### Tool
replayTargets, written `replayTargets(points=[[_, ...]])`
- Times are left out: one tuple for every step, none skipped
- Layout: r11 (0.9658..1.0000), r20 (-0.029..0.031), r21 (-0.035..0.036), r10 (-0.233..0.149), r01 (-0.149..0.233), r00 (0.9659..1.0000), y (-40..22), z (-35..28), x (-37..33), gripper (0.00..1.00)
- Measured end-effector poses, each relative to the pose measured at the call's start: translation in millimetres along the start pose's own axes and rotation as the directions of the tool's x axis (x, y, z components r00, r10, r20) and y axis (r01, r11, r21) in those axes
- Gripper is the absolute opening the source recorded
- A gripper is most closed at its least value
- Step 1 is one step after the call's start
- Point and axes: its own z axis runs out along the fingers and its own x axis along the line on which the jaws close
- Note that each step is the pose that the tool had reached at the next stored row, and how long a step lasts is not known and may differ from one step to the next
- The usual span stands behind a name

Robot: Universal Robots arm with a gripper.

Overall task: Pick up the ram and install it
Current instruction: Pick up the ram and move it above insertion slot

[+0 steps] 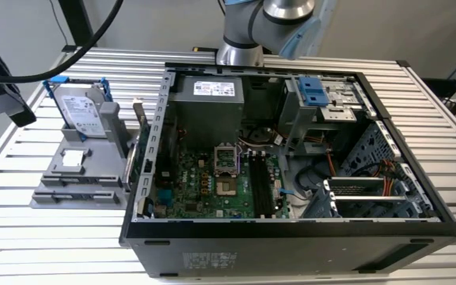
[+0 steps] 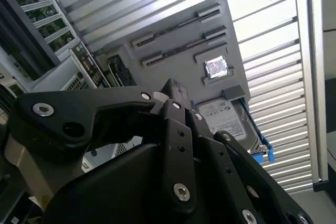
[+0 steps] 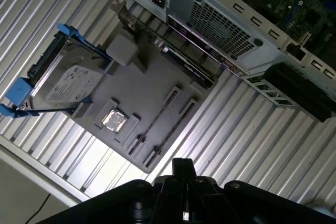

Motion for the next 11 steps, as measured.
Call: replayTargets(points=[[1.0, 0.0, 0.0, 0.0, 0.0, 1.0, 0.0, 0.0, 0.0, 0.0], [1.0, 0.0, 0.0, 0.001, -0.001, 1.0, 0.0, 0.0, 0.0, 0.0], [1.0, 0.0, -0.0002, 0.003, -0.003, 1.0, 0.0, 0.0, 0.0, 0.0], [1.0, 0.0, -0.0002, 0.007, -0.007, 1.0, 0.0, 0.0, 0.0, 0.0], [0.9999, 0.0003, -0.0001, 0.015, -0.015, 0.9999, 0.0, -0.1, 0.1, 0.0], [0.9996, 0.0009, 0.0004, 0.028, -0.028, 0.9996, -0.1, -0.1, 0.1, 0.0], [0.9991, 0.0016, 0.0006, 0.042, -0.042, 0.9991, -0.1, -0.1, 0.1, 0.0], [0.9984, 0.0023, 0.001, 0.057, -0.057, 0.9984, -0.1, -0.2, 0.1, 0.0], [0.9975, 0.003, 0.0011, 0.071, -0.071, 0.9975, -0.1, -0.2, 0.1, 0.0], [0.9962, 0.0037, 0.0013, 0.087, -0.087, 0.9962, -0.1, -0.1, 0.1, 0.0], [0.9948, 0.0044, 0.0016, 0.102, -0.102, 0.9948, -0.1, -0.1, 0.1, 0.0]])
